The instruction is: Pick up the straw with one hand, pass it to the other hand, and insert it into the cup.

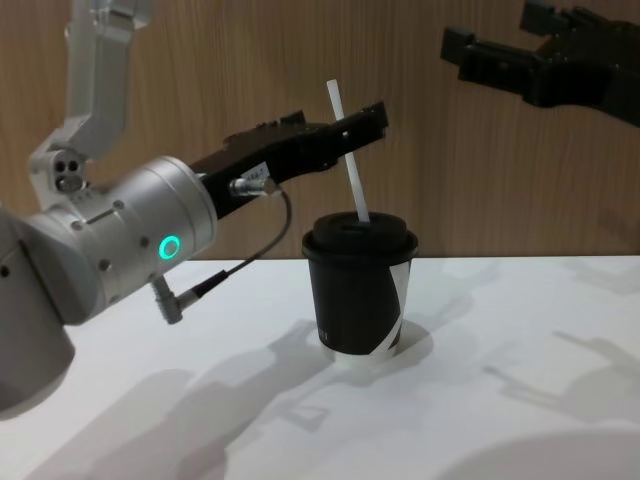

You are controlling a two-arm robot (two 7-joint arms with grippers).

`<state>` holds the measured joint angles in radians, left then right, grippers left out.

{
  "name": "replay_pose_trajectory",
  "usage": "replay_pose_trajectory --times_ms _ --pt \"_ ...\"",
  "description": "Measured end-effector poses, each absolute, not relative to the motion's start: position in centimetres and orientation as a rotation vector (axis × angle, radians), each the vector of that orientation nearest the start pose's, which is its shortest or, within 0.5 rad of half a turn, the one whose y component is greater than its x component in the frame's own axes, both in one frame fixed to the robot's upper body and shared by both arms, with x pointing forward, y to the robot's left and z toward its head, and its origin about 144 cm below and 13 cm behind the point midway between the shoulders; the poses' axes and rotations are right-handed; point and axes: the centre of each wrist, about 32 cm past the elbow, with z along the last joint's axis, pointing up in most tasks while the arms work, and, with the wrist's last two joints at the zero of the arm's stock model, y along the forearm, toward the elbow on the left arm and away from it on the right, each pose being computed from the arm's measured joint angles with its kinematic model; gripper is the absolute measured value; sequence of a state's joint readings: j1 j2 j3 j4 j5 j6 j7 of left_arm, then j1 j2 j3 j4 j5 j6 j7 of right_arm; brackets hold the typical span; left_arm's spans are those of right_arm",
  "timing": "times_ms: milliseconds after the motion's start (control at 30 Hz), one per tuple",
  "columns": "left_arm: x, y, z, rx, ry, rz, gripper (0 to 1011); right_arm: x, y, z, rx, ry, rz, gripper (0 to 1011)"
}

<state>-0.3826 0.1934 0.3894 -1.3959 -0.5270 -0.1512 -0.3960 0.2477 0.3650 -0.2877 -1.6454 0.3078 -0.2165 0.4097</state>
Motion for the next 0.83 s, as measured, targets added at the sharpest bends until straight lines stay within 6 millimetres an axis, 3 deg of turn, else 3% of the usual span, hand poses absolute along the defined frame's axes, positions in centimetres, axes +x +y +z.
replay_pose_trajectory --times_ms 833 --pt "52.6 18.7 120.7 -0.358 -0.073 0.841 1003 50.7 -23.8 123.9 0.202 -0.403 -0.845 1001"
